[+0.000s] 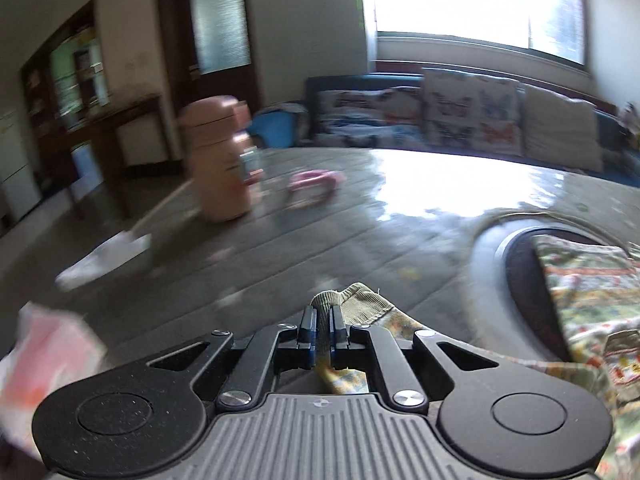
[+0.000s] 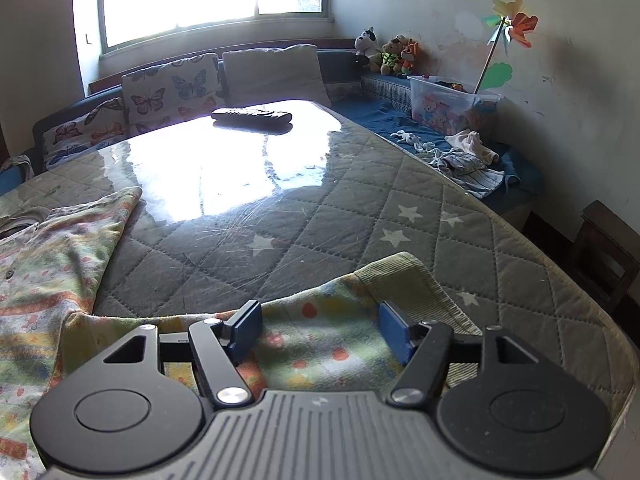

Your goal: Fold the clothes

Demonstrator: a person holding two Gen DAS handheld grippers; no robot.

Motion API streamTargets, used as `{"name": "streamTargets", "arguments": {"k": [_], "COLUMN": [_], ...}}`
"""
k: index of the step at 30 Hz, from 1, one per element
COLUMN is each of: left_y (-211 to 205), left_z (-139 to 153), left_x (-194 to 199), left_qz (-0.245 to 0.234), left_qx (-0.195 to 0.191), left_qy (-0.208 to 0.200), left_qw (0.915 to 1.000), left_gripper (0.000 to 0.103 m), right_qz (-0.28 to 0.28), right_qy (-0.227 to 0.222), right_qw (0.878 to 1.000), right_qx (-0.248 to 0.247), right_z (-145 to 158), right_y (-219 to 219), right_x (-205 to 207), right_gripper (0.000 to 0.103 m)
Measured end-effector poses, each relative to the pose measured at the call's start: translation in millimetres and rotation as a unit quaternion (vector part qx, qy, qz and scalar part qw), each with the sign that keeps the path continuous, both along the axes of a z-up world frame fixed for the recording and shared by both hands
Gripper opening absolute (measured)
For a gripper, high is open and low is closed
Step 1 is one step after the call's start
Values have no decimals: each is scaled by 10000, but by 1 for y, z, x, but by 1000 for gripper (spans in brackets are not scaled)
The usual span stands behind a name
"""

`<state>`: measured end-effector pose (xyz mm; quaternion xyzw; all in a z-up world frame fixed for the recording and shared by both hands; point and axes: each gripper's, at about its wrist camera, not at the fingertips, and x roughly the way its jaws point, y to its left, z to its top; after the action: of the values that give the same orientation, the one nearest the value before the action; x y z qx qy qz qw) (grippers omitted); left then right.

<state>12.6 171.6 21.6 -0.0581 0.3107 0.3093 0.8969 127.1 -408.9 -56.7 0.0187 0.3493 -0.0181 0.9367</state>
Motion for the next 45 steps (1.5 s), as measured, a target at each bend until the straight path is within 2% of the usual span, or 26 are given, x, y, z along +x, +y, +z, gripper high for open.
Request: {"name": "streamTargets", "arguments": {"k": [5, 9, 16, 23, 26, 29, 32, 38, 42, 45], "left_y": [8, 10, 16, 12, 0, -19, -40, -71, -78, -80], "left_z": [-8, -16, -20, -11, 0, 5, 5, -5, -11, -17], "left_x": [-36, -51, -39, -37, -27, -9, 17, 75, 112, 133], "left_qz": [416, 553, 379, 204, -155, -687, -1229, -2044, -2323, -2408], "left_qx": [-121, -125, -82, -81, -154, -263, -378, -513, -660, -638], "left_qy": [37, 152, 363, 354, 176, 64, 78, 280, 374, 459], "left_qw": [9991, 9983, 9986, 9991, 9996, 9973, 9917, 9771, 9697, 9674], "left_gripper": [6, 6, 7, 19, 25, 27, 27, 28, 34, 40], "right_qz": [36, 143, 273, 578, 926, 1289, 1601, 2077, 2274, 2329], "right_qy": [16, 26, 102, -10, -42, 20, 104, 220, 253, 293], "right_qw": [10000, 9999, 9996, 9983, 9955, 9910, 9859, 9767, 9726, 9713], "right_qx": [-16, -32, -70, 54, 185, 370, 480, 494, 414, 383], "right_z": [0, -1, 2, 21, 31, 34, 33, 27, 24, 21], "right_y": [6, 12, 17, 25, 38, 56, 78, 121, 143, 151], "right_x": [-3, -6, -1, -2, 6, 18, 34, 66, 86, 100], "right_gripper": [72, 76, 79, 78, 76, 70, 60, 50, 43, 41]}}
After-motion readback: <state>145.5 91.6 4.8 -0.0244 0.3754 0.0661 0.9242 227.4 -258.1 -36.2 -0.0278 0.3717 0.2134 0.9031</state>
